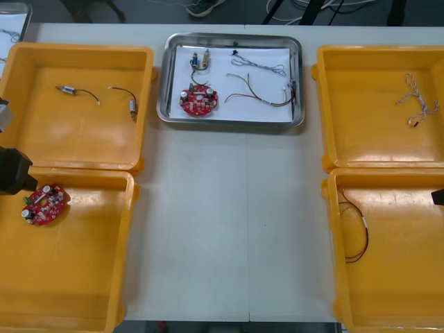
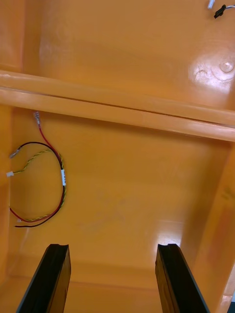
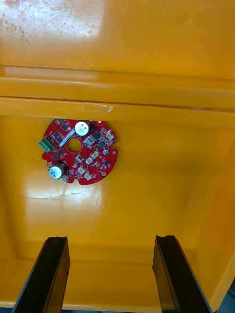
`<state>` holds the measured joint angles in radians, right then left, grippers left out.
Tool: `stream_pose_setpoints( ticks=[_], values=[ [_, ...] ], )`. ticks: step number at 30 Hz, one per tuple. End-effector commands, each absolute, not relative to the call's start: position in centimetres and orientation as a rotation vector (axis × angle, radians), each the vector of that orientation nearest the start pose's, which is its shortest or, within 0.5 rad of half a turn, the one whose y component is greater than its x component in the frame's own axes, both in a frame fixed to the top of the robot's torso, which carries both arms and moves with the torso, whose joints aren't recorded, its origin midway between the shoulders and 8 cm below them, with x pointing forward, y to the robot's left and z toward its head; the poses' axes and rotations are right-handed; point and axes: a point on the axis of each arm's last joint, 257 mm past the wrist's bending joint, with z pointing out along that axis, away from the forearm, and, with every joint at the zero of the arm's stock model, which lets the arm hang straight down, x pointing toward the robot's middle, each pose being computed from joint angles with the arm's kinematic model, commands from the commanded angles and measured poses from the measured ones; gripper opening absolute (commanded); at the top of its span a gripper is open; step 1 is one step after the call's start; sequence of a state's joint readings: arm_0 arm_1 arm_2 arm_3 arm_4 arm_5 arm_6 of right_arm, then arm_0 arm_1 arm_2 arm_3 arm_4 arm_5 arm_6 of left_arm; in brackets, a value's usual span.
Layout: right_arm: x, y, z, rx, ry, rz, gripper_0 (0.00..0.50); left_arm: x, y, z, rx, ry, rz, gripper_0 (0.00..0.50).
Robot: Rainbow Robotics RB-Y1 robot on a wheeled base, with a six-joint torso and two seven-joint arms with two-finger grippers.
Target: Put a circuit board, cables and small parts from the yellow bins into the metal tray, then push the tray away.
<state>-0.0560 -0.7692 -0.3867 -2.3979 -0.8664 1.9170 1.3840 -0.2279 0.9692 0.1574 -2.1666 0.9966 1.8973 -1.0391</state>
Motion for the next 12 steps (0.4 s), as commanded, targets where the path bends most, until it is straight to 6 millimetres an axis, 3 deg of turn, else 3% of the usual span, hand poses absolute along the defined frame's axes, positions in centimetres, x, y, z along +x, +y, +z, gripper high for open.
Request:
stream_pose_setpoints(
  ticks=[1, 12],
  values=[
    [34.11, -35.43, -15.09, -0.187, 2.595, -0.090, 0.500, 36.71, 36.65, -15.01, -0.012, 2.739, 0.066, 0.500],
    [34.11, -35.43, -15.09, -0.187, 2.595, -0.090, 0.500, 36.71, 36.65, -15.01, -0.012, 2.739, 0.066, 0.500]
  ],
)
